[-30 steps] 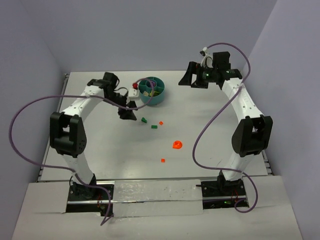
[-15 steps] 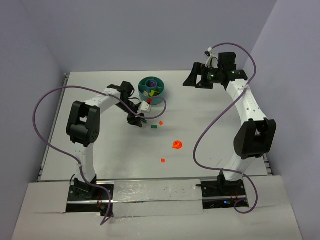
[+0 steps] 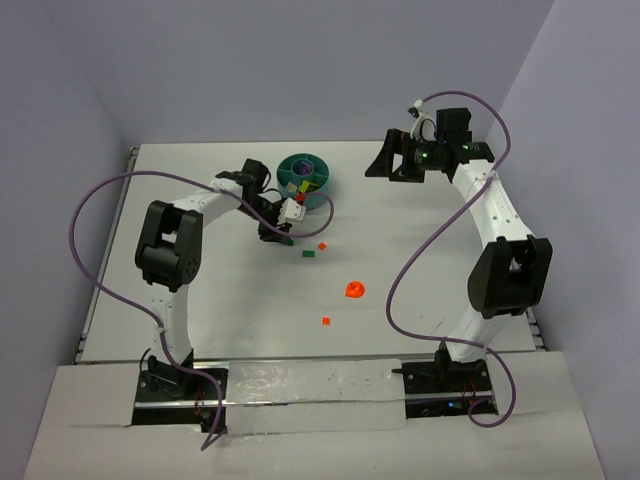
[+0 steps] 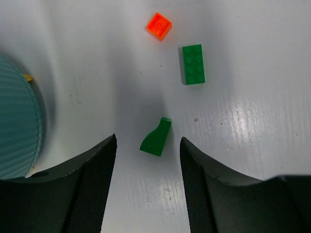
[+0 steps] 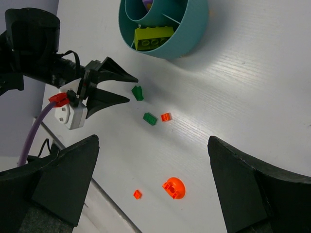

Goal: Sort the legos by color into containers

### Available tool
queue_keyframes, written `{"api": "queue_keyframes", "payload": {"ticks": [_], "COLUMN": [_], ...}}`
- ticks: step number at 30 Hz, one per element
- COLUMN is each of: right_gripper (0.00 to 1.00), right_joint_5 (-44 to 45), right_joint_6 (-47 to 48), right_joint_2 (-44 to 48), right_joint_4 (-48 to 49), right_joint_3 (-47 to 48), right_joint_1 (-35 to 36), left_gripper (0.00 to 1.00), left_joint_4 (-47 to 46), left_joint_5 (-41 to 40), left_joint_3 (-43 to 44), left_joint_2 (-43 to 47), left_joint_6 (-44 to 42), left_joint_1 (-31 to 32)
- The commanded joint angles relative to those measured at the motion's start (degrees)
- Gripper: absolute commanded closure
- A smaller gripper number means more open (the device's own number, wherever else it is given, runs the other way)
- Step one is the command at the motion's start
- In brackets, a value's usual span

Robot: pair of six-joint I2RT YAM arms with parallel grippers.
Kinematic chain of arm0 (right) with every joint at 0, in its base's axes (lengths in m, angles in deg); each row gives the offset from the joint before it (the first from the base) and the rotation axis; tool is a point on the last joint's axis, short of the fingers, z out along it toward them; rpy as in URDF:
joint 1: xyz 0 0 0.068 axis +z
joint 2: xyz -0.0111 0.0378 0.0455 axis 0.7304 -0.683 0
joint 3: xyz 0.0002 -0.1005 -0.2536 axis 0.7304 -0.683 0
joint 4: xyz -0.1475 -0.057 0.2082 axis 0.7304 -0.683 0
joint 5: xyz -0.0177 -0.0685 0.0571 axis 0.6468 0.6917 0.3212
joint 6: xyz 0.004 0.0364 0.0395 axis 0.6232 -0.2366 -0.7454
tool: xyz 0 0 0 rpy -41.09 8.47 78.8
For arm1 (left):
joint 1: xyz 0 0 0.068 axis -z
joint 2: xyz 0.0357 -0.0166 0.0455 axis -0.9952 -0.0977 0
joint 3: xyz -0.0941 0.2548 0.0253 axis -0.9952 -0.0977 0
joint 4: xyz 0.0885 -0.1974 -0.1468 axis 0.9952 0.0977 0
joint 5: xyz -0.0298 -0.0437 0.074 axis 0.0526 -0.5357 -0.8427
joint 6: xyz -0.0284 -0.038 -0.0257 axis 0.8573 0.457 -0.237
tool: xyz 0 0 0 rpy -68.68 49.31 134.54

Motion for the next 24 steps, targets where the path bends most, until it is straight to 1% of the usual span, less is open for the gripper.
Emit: {"api": "queue_keyframes", "payload": {"ticks": [1, 5, 10, 16, 24], "right_gripper": [0.00, 0.00, 0.00, 0.00, 0.00], "right_joint_5": [-1.7, -1.7, -2.0, -2.3, -2.3], "right_joint_6": [0.2, 0.0, -0.1, -0.5, -0.5], "right_joint_2": [0.6, 0.4, 0.1, -0.7, -0.9], "right_joint_4": [0.6, 0.5, 0.5, 0.6, 0.6], "right_joint_3": [0.8, 1.1, 1.0, 1.5, 1.5], "right_joint_1": [-0.7, -0.8, -1.0, -1.2, -1.2], "left_gripper": [0.40, 0.40, 0.42, 0.52, 0.53], "left_joint_4": [2.1, 4.8, 8.0, 7.5, 6.8], "left_joint_5": [0.5, 0.3, -2.9, -5.0, -5.6], "left_joint_3": [3.7, 5.4, 7.2, 6.7, 5.5], "left_joint_2": [-1.9, -2.9, -4.7, -4.9, -4.5], "left_joint_6": [-2.5, -4.1, -4.8, -4.2, -4.5], "left_joint_1": [0.1, 0.2, 0.8, 1.1, 1.9]}}
